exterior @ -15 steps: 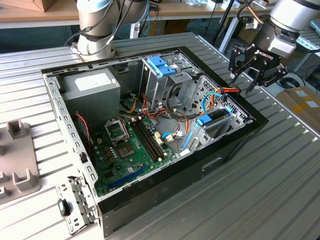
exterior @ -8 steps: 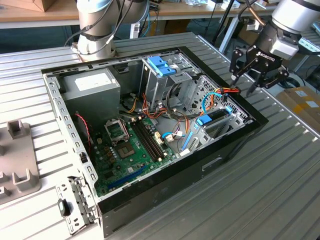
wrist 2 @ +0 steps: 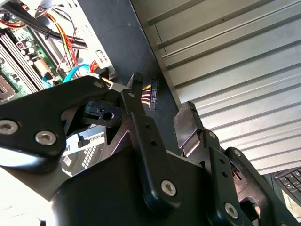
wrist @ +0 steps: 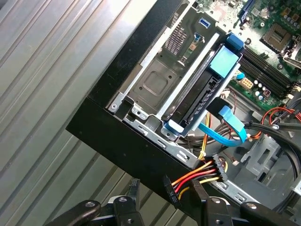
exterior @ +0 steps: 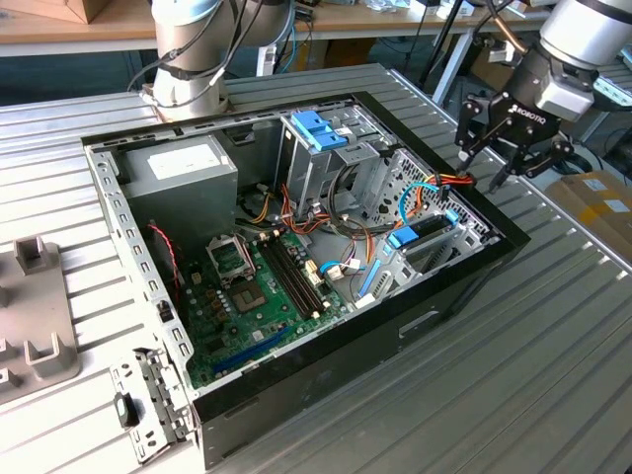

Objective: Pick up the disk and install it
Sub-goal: 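Insert the first disk wire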

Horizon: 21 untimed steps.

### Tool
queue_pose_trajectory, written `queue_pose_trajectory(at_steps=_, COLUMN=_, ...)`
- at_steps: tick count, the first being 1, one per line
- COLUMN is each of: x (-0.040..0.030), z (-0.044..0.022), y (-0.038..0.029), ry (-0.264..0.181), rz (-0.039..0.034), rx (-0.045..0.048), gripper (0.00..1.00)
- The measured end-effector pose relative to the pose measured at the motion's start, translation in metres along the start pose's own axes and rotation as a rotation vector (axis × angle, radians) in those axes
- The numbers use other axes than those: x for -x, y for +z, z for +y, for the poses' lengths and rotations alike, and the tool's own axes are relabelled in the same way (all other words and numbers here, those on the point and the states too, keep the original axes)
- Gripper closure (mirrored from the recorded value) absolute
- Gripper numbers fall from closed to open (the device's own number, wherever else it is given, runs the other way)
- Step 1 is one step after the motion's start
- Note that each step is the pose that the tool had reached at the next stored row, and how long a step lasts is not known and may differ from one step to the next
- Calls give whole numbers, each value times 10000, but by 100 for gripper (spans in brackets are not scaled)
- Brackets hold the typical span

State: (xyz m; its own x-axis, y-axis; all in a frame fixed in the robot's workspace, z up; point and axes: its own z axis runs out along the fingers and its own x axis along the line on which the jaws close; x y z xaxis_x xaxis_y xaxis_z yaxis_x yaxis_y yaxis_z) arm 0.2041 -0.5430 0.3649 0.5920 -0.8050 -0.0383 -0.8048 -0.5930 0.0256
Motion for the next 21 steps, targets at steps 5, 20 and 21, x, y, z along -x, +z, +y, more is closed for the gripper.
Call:
queue_pose_trajectory(at_steps=5, x=-2, z=2, y=0, ry=0, rz=0, rx=0, gripper=46)
queue_pose_trajectory(at_steps=20, x=-3, z=3, y=0, ry=1, rz=0, rx=0, gripper=84)
queue_pose_trajectory(at_steps=21, x=-3, z=3, y=0, ry=1, rz=0, rx=0, gripper=84)
